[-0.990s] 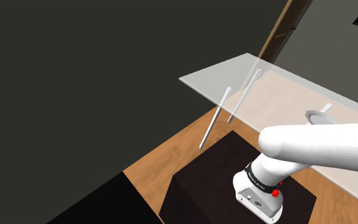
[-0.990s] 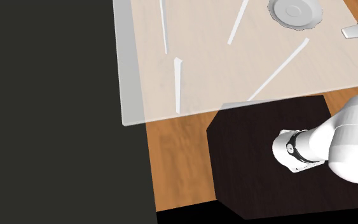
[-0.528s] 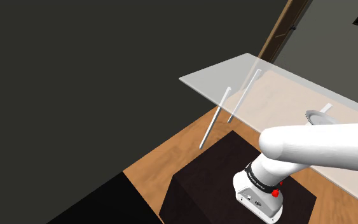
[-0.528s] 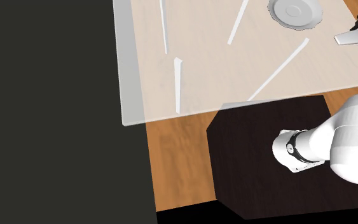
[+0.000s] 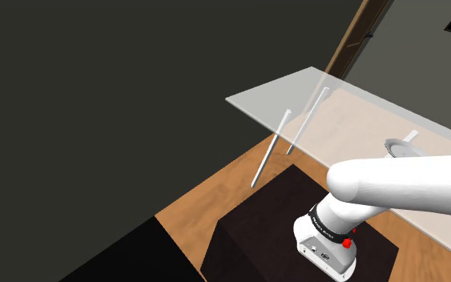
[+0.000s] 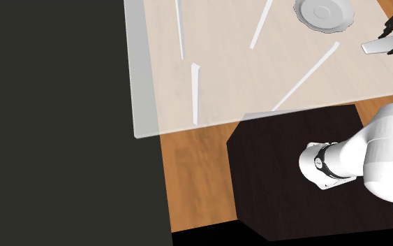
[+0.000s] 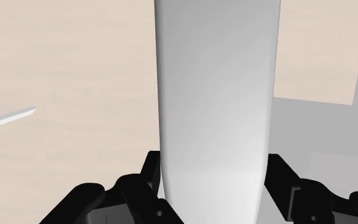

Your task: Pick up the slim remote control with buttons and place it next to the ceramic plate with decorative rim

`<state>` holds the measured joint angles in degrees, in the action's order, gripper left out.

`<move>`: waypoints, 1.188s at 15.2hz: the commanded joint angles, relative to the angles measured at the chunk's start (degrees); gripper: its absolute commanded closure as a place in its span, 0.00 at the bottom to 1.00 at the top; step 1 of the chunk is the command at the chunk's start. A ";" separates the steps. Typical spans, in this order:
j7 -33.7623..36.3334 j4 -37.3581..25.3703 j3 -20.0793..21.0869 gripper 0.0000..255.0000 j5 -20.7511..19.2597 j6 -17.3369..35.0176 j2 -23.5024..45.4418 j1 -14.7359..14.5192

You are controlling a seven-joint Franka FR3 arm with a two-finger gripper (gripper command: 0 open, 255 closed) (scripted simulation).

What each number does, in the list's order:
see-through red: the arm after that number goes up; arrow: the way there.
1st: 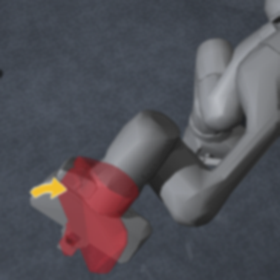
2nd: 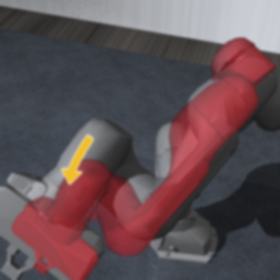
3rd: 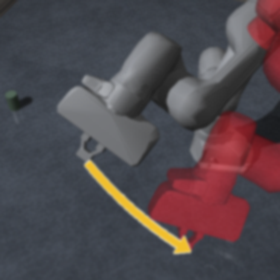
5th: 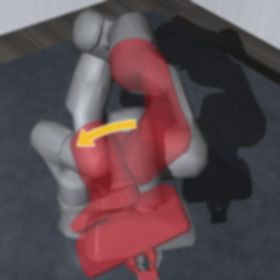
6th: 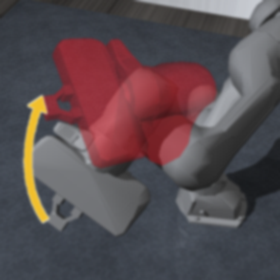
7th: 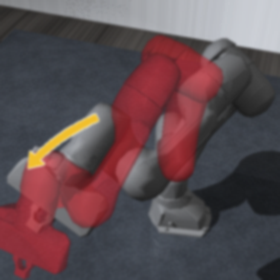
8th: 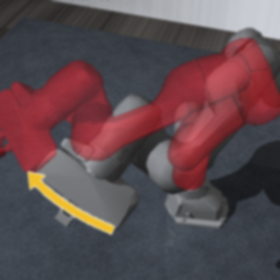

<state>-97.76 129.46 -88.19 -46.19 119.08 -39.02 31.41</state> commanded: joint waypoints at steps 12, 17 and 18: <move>-1.43 -2.05 6.11 0.00 2.98 -4.71 0.14 3.55; -1.70 -2.73 7.59 0.00 3.59 -6.07 0.03 4.29; -1.70 -2.73 7.59 0.00 3.59 -6.07 0.03 4.29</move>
<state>-99.42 126.78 -80.65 -42.63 113.08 -38.98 35.68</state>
